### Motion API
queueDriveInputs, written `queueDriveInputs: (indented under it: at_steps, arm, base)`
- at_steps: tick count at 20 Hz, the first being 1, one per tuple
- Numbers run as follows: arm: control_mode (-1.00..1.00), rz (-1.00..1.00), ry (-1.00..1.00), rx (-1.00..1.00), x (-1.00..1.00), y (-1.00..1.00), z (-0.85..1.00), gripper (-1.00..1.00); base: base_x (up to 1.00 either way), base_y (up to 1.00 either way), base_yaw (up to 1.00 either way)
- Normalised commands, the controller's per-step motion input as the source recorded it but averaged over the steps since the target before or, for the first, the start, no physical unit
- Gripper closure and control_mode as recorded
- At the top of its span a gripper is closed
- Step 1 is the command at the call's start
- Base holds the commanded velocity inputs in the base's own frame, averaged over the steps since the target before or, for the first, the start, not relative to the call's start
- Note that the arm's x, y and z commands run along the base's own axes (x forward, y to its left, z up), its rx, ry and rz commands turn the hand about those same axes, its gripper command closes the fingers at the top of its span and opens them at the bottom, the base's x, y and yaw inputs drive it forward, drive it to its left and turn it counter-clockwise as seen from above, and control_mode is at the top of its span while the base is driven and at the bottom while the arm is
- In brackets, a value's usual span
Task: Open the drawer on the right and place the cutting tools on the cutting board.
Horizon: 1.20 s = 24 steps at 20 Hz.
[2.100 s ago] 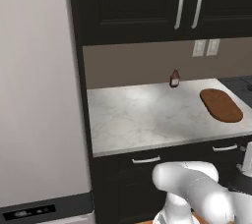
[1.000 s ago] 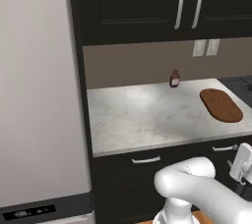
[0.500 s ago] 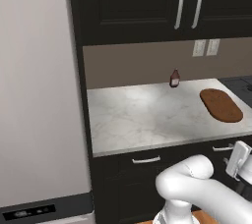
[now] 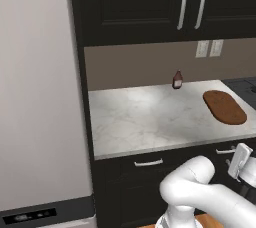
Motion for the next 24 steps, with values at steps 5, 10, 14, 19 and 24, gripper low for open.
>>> queueDriveInputs:
  at_steps: [5,10,14,19,24]
  arm:
    - [-1.00,-0.01,0.00,0.00,0.24,-0.12,-0.28,-1.00]
    - [-1.00,0.00,0.00,0.00,0.21,-0.10,-0.30,-1.00]
    - [-1.00,0.00,0.00,0.00,0.20,-0.12,-0.26,-1.00]
    - [-1.00,0.00,0.00,0.00,0.20,-0.10,-0.23,-1.00]
    - [-1.00,0.00,0.00,0.00,0.18,-0.02,-0.19,-1.00]
  base:
    - [0.00,0.00,0.00]
    - [0.00,0.00,0.00]
    - [0.00,0.00,0.00]
    - [0.00,0.00,0.00]
    - [0.00,0.00,0.00]
